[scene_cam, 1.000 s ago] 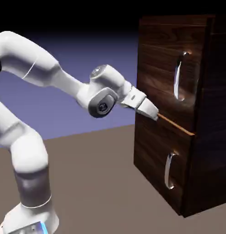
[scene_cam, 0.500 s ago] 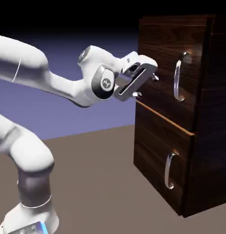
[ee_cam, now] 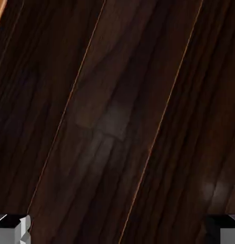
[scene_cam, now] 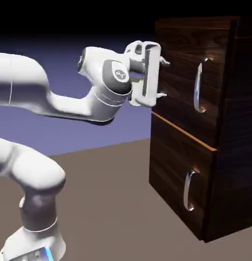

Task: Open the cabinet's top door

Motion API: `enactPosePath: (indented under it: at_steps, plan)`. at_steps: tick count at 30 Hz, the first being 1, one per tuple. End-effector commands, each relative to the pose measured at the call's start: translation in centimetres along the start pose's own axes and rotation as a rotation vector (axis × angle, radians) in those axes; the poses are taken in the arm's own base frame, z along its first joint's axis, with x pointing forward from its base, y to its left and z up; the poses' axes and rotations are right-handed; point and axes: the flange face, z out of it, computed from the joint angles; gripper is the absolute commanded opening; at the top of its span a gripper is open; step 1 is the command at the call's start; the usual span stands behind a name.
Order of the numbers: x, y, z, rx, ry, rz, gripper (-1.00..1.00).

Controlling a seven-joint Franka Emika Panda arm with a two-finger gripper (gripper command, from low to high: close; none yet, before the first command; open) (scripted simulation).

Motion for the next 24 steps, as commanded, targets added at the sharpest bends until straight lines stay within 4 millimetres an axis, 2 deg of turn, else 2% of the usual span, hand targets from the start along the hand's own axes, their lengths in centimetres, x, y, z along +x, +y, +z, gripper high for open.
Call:
enactPosePath:
  at_steps: [1,11,20,22,24]
  plan:
    - [-0.4,0.1,-0.1,-0.013,0.004,-0.055,0.00]
    - [-4.9,0.6,-0.3,-0.141,-0.002,-0.593,0.00]
    - [-10.0,-0.7,1.3,-0.229,-0.061,-1.062,0.00]
    - [-10.1,-0.7,1.4,-0.231,-0.063,-1.073,0.00]
    - [-10.1,-0.2,3.2,-0.231,-0.062,-1.072,0.00]
